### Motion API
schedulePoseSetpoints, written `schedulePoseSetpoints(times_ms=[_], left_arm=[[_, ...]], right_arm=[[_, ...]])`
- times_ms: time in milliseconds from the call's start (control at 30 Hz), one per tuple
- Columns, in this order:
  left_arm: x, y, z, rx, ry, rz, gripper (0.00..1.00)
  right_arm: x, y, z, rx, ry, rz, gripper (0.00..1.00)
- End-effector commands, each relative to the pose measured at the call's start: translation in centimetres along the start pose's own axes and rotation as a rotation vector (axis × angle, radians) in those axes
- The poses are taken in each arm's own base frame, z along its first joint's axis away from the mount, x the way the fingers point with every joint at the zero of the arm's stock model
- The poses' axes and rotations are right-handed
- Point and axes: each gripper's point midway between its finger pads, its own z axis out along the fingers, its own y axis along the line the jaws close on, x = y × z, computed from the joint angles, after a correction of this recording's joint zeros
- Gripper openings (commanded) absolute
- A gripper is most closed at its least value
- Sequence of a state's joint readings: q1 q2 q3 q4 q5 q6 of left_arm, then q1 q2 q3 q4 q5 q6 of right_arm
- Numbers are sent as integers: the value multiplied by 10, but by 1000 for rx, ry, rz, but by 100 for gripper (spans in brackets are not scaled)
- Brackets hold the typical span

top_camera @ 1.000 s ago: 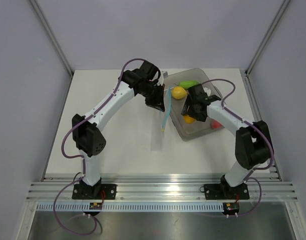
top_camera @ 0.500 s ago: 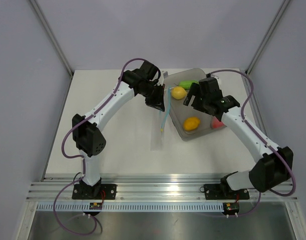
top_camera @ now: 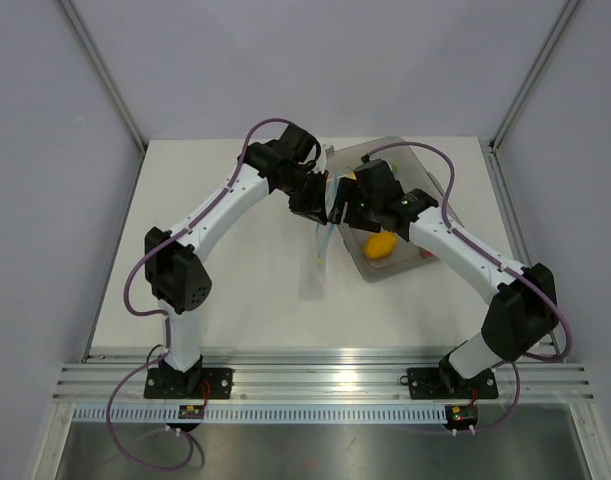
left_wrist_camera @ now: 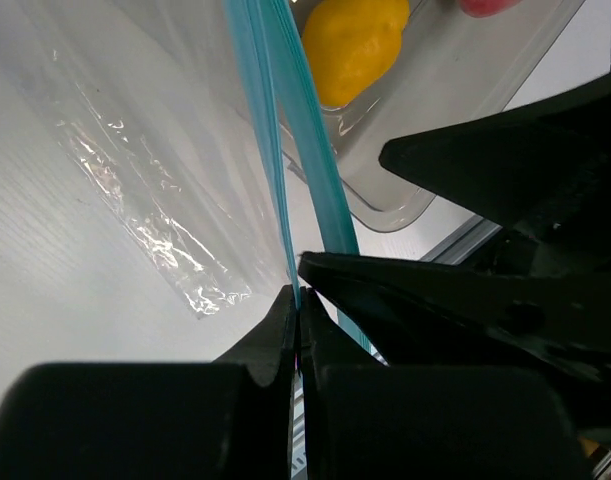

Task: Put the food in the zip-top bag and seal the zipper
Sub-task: Place the fake fruit in the bin, then open the zipper of the food storage bag at the center of the board.

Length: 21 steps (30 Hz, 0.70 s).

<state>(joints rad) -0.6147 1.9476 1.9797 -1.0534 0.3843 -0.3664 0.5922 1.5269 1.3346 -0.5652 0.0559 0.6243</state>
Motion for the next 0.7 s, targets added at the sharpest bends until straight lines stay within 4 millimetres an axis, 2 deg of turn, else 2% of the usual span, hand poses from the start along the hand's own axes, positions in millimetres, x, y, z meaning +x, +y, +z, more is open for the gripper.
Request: schedulePoseSetpoints(times_ms=[0, 67, 133, 167, 233, 267, 300, 333, 367, 433, 467, 533, 567, 600, 667], left_arm=[[-6, -12, -17, 22, -59, 40, 0], [-4, -12, -20, 23, -65, 44, 0], [-3, -13, -24, 23, -70, 50, 0], [-4, -11, -26, 14, -77, 53, 0], [-4, -6, -34, -4, -87, 58, 0], [-8, 1, -44, -22, -111, 51, 0], [-10, 7, -52, -33, -122, 43, 0], [-13, 13, -58, -41, -138, 35, 0], [-20, 27, -69, -58, -166, 11, 0], [-28, 35, -90, -67, -217, 9, 0], [-34, 44, -100, -76, -239, -7, 0], [-44, 41, -122, -74, -281, 15, 0], [-45, 45, -132, -94, -290, 6, 0], [-55, 39, -148, -91, -342, 25, 0], [-60, 35, -169, -95, -392, 38, 0]], right_arm=[[8, 21, 14, -82, 40, 1, 74], [11, 22, 27, -80, 57, 5, 68], [14, 22, 39, -76, 76, -1, 53], [12, 24, 40, -77, 75, -6, 36], [11, 16, 47, -30, 80, -23, 21], [7, 19, 47, -32, 75, -27, 15], [3, 12, 47, 12, 55, -37, 5], [1, 11, 50, 24, 53, -48, 2], [-9, 16, 48, 19, 32, -52, 0], [-14, 18, 51, 30, 31, -61, 0], [-29, 30, 47, 6, 0, -60, 0], [-39, 36, 47, 10, -4, -69, 0], [-58, 50, 38, -17, -47, -64, 0], [-65, 52, 33, -8, -63, -65, 0], [-82, 61, 19, -32, -124, -51, 0]])
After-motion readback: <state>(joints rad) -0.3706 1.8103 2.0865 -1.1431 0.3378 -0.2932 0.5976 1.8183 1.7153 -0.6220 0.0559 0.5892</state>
